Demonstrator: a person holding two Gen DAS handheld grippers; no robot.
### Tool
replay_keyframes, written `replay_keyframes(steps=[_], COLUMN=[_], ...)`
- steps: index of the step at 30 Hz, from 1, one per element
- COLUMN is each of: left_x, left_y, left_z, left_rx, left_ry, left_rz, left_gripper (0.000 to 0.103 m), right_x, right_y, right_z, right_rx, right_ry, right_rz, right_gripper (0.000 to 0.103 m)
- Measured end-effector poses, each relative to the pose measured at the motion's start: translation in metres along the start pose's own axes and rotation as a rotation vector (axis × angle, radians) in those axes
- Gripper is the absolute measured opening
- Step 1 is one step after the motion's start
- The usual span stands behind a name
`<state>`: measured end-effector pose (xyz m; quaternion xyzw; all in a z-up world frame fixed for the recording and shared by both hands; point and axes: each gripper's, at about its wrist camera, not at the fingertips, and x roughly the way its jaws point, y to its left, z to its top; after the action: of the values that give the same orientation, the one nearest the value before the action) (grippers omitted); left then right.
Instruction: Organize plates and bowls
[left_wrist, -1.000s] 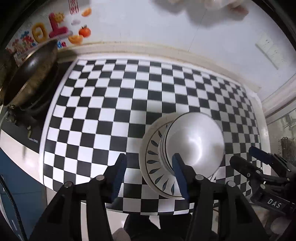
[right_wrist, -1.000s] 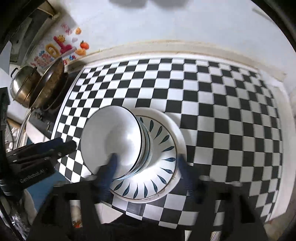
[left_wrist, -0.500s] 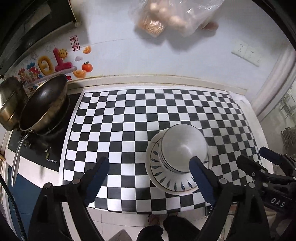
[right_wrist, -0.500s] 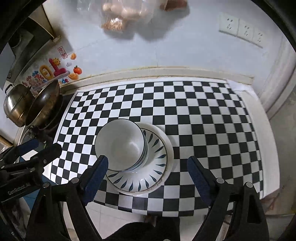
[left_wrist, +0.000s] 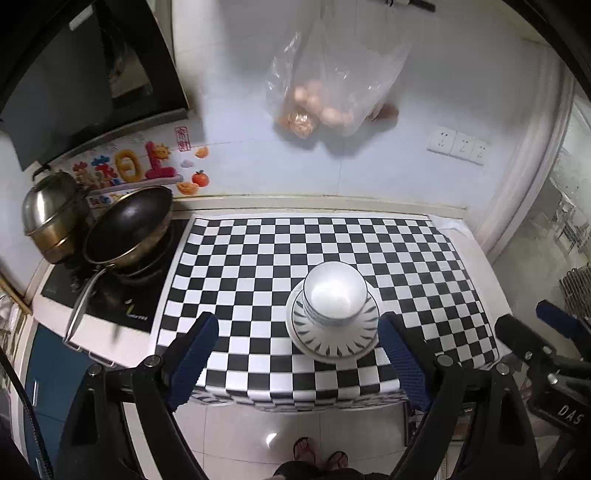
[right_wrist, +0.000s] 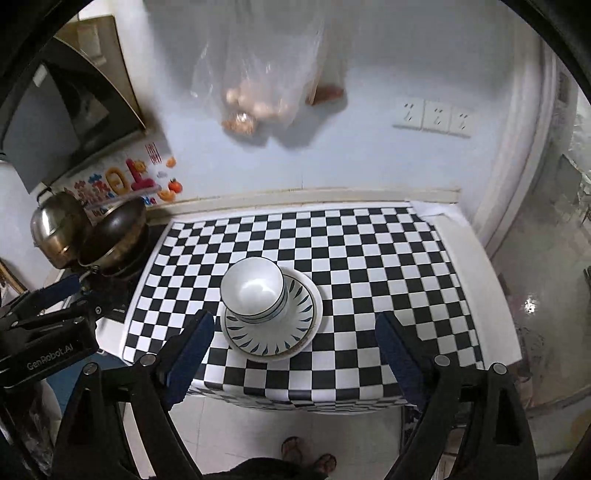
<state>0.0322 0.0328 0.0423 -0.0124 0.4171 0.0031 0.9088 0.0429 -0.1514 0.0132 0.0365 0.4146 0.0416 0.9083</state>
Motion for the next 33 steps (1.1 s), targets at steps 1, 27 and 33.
replay_keyframes(steps=[1,27,33], left_x=[-0.01,-0.116,-0.116], left_y=[-0.002,-0.028,-0.028], left_z=[-0.005,-0.062,-0.063], left_rx=[0.003,-0.028,-0.035], left_ry=[-0.007,-0.078,-0.08], left_rz=[0.008,0.047,0.047], left_gripper=[0.088,0.088,0.088], right_x=[-0.016,-0.159,-0.158], right_y=[0.0,-0.007,-0.01], right_z=[-0.004,-0.049,-0.049], right_rx=[-0.004,-0.099,-0.104], right_ry=[-0.015,-0.15,-0.14], right_rz=[0.002,-0.008,-0.01], right_gripper=[0.092,0.094,0.094])
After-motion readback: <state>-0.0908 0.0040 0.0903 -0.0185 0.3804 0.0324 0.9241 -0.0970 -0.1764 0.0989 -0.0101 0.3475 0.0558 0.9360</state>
